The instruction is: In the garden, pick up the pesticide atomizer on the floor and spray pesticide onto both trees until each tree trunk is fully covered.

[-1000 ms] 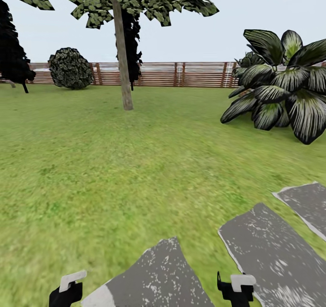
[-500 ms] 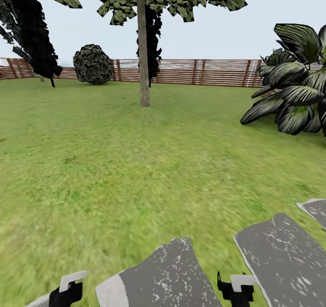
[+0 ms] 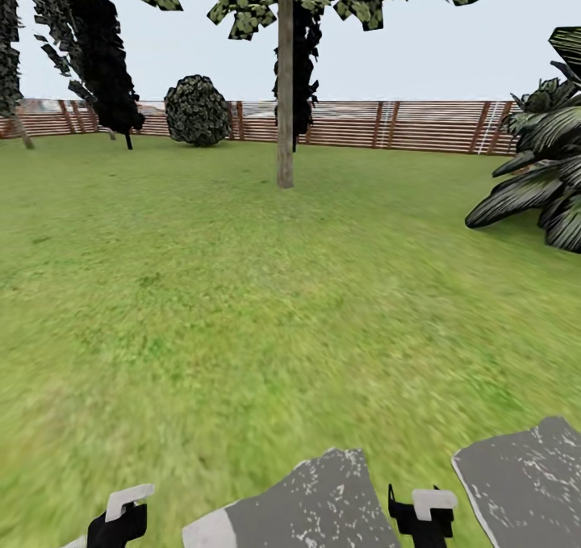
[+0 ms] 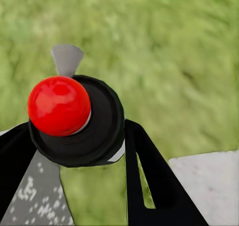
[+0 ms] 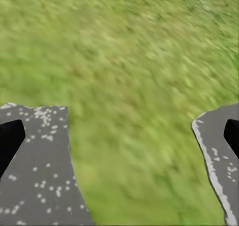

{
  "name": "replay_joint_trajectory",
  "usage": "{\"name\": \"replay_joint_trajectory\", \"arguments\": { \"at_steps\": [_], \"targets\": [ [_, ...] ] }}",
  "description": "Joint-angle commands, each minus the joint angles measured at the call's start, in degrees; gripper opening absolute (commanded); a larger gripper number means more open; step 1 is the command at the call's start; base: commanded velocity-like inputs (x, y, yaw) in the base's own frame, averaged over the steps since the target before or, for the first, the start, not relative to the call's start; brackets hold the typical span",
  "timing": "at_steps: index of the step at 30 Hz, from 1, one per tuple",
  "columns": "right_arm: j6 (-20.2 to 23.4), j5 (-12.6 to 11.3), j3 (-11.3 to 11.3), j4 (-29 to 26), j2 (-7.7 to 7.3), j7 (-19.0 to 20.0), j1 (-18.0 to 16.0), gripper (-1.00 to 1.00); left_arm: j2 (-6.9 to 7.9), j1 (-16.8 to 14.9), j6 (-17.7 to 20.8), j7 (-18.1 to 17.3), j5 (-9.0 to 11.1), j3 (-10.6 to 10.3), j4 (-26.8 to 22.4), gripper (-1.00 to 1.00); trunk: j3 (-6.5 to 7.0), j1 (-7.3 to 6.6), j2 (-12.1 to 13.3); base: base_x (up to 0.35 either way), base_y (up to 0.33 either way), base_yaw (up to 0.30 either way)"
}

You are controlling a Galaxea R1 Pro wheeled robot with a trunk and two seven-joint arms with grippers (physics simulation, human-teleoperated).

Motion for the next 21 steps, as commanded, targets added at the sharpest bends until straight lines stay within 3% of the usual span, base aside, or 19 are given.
{"name": "replay_joint_trajectory", "arguments": {
  "at_steps": [1, 21],
  "targets": [
    [0.0, 0.0, -0.1, -0.1, -0.06, 0.0, 0.0, 1.00, 0.00, 0.0, 0.0, 0.0, 0.0, 0.0, 0.0, -1.00, 0.00, 0.00, 0.0, 0.334, 0.000, 0.007],
    [0.0, -0.2, 0.0, 0.0, 0.02, 0.0, 0.0, 1.00, 0.00, 0.0, 0.0, 0.0, 0.2, 0.0, 0.1, -1.00, -0.39, 0.00, 0.0, 0.335, 0.000, 0.021]
  ]
}}
